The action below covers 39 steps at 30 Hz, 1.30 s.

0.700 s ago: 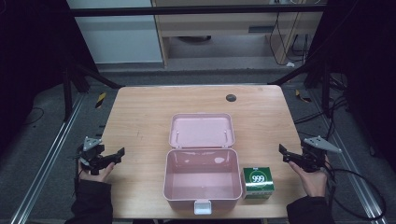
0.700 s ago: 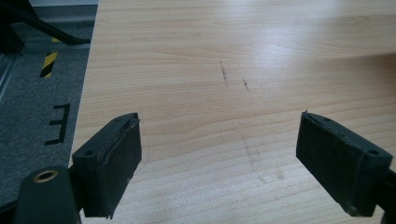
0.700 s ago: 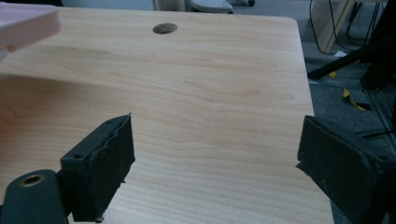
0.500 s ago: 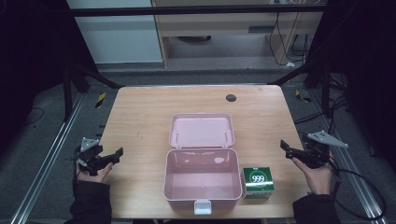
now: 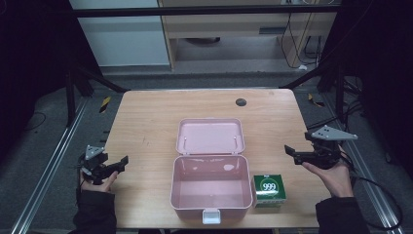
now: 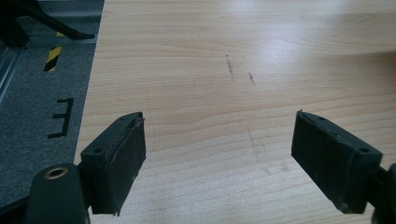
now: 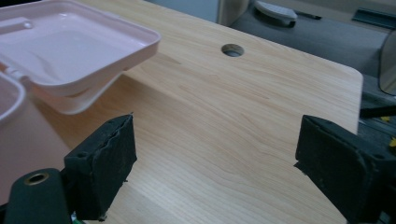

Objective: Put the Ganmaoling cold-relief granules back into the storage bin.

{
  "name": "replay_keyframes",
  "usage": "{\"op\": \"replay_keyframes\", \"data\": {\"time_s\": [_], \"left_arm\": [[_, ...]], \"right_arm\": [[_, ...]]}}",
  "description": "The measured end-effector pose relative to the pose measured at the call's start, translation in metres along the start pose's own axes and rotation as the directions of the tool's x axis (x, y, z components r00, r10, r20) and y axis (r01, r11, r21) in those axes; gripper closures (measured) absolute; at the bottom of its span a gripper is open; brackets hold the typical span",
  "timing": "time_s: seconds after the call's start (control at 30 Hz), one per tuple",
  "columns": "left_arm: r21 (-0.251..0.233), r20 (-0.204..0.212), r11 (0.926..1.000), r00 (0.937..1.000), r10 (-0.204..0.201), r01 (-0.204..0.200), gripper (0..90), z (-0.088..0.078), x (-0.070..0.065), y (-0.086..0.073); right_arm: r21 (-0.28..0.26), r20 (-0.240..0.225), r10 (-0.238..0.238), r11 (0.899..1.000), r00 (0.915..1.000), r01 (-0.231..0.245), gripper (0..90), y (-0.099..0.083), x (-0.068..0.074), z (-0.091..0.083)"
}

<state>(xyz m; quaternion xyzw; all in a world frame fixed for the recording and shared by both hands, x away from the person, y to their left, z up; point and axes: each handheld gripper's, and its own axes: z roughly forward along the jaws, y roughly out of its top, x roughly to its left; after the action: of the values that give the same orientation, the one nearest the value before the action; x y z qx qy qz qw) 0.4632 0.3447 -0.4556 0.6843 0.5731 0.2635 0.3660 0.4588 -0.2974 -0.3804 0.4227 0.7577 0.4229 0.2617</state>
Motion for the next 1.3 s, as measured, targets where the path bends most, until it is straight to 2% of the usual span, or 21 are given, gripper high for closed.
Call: {"op": "replay_keyframes", "data": {"time_s": [0.23,0.4,0.43,0.47,0.63,0.67,0.7,0.73,0.77,0.8,0.87,0.9,0.97,1.0,1.03,1.07,1.1,1.13,1.2,1.23,1.3], "left_arm": [[-0.001,-0.013,0.9999,0.9998,0.013,-0.013,20.0,0.0,0.0,0.0],[0.004,-0.027,0.9995,0.9991,0.032,-0.032,21.4,0.002,-0.002,-0.001],[0.003,-0.032,0.9993,0.9988,0.037,-0.037,21.7,0.002,-0.002,-0.001],[0.003,-0.032,0.9993,0.9988,0.037,-0.037,21.8,0.002,-0.002,-0.001],[-0.009,-0.033,0.999,0.9985,0.043,-0.044,22.0,0.001,-0.003,-0.001],[-0.012,-0.035,0.9989,0.9983,0.046,-0.046,22.0,0.001,-0.003,-0.001],[-0.014,-0.038,0.9987,0.9981,0.048,-0.048,22.0,0.001,-0.003,-0.001],[-0.013,-0.038,0.9987,0.9981,0.049,-0.05,22.4,0.001,-0.003,-0.001],[-0.013,-0.038,0.9987,0.9981,0.049,-0.05,23.0,0.001,-0.003,-0.001],[-0.012,-0.034,0.9986,0.9981,0.051,-0.051,23.2,0.001,-0.003,-0.001],[-0.011,-0.031,0.9986,0.9981,0.052,-0.053,23.1,0.001,-0.003,-0.001],[-0.01,-0.033,0.9985,0.998,0.054,-0.054,23.1,0.001,-0.004,-0.001],[-0.005,-0.025,0.9985,0.9982,0.054,-0.054,22.8,0.002,-0.004,-0.001],[-0.003,-0.026,0.9985,0.9982,0.054,-0.054,22.5,0.002,-0.004,-0.001],[0.0,-0.027,0.9985,0.9982,0.055,-0.055,21.8,0.003,-0.004,-0.001],[0.003,-0.025,0.9985,0.9982,0.054,-0.054,21.8,0.003,-0.004,-0.001],[0.008,-0.023,0.9984,0.9982,0.056,-0.056,21.0,0.003,-0.004,-0.001],[0.008,-0.023,0.9984,0.9982,0.056,-0.056,20.6,0.003,-0.004,-0.001],[0.01,-0.02,0.9983,0.9981,0.057,-0.057,20.2,0.004,-0.004,-0.001],[0.011,-0.02,0.9982,0.9981,0.059,-0.058,19.9,0.004,-0.005,-0.001],[0.011,-0.019,0.9981,0.998,0.061,-0.06,19.8,0.004,-0.005,-0.001]], "right_arm": [[0.034,-0.045,-0.081,0.996,0.9957,0.083,12.4,0.009,0.007,-0.001],[0.056,-0.086,-0.148,0.987,0.9853,0.153,12.4,0.014,0.011,-0.005],[0.069,-0.108,-0.176,0.981,0.9784,0.184,12.3,0.016,0.012,-0.006],[0.069,-0.108,-0.176,0.981,0.9784,0.184,12.3,0.016,0.012,-0.006],[0.098,-0.187,-0.26,0.955,0.9475,0.281,11.5,0.02,0.019,-0.008],[0.098,-0.187,-0.26,0.955,0.9475,0.281,11.5,0.02,0.019,-0.008],[0.11,-0.214,-0.287,0.943,0.9337,0.315,11.0,0.021,0.022,-0.007],[0.113,-0.23,-0.303,0.936,0.9249,0.334,10.9,0.022,0.024,-0.007],[0.113,-0.23,-0.303,0.936,0.9249,0.334,10.9,0.022,0.024,-0.007],[0.125,-0.257,-0.324,0.923,0.9107,0.363,10.4,0.022,0.027,-0.007],[0.127,-0.289,-0.347,0.91,0.8922,0.395,10.0,0.022,0.03,-0.005],[0.127,-0.289,-0.347,0.91,0.8922,0.395,10.0,0.022,0.03,-0.005],[0.136,-0.317,-0.365,0.896,0.8757,0.422,9.4,0.022,0.034,-0.005],[0.141,-0.329,-0.374,0.888,0.8669,0.437,9.2,0.021,0.036,-0.004],[0.149,-0.353,-0.389,0.874,0.8511,0.462,9.0,0.021,0.039,-0.003],[0.149,-0.353,-0.389,0.874,0.8511,0.462,9.0,0.021,0.039,-0.003],[0.16,-0.371,-0.4,0.861,0.8379,0.482,8.9,0.02,0.041,-0.002],[0.16,-0.371,-0.4,0.861,0.8379,0.482,8.9,0.02,0.041,-0.002],[0.166,-0.386,-0.412,0.849,0.8255,0.501,8.9,0.019,0.043,-0.001],[0.176,-0.403,-0.417,0.838,0.8145,0.516,8.8,0.018,0.045,0.0],[0.182,-0.416,-0.422,0.829,0.8052,0.529,8.8,0.017,0.047,0.0]]}}
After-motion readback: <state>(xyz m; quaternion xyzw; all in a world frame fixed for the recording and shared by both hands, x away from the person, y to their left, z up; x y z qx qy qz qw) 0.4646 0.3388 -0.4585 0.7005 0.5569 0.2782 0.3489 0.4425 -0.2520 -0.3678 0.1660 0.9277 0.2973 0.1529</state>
